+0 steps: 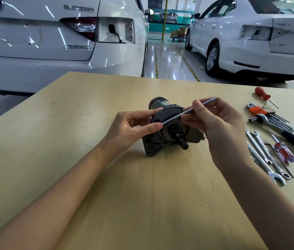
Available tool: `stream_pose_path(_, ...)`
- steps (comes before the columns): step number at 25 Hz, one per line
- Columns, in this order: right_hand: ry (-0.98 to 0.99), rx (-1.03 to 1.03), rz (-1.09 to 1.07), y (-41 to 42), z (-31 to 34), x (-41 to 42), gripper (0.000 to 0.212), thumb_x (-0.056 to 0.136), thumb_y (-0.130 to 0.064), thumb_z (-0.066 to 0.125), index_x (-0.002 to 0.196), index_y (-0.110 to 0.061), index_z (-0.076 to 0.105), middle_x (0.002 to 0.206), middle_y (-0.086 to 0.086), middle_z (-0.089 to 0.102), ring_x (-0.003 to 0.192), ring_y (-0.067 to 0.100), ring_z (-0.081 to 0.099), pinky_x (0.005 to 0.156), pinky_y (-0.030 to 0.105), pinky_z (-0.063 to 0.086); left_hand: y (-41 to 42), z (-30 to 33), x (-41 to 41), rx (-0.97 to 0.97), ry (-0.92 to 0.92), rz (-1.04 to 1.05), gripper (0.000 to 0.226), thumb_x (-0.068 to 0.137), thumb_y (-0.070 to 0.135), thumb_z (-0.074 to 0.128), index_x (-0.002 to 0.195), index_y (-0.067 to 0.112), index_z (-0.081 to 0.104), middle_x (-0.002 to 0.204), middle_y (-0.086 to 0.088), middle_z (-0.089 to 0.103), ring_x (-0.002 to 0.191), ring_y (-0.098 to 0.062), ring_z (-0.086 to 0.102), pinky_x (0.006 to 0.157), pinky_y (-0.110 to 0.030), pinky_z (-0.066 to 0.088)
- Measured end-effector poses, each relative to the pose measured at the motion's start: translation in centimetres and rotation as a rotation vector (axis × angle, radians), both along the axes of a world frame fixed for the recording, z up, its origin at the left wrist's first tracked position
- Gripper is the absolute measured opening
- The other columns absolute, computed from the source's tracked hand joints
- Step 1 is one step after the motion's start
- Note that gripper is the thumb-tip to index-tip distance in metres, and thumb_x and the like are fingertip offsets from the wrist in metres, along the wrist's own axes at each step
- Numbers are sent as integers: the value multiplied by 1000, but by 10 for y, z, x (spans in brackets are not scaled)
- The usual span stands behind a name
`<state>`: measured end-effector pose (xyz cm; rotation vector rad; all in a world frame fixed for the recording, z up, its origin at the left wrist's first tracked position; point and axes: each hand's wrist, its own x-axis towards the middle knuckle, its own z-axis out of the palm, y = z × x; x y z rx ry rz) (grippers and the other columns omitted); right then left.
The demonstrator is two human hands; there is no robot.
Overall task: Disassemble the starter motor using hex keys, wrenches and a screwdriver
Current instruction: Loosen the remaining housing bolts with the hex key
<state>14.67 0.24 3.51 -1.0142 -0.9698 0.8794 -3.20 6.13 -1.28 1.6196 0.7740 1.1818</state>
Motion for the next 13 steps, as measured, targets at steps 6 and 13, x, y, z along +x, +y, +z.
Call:
stream_pose_path(6,-620,160,-57,15,35,-20,6,88,-5,64,84,-3,61,68,5,67,56,13,67,60,32,58,-2,-2,0,45,-11,-19,37,68,34,81,105,32,74,104,-31,66,90,-22,62,86,-40,55)
stream_pose_path(13,-1458,348,23,22,48,-76,15,89,-13,56,100,-15,66,90,4,65,84,27,62,71,35,51,20,-5,-24,-514,-323,-182,66,98,54,16,98,25,76,93,-9,70,84,-20,67,75,-36,52)
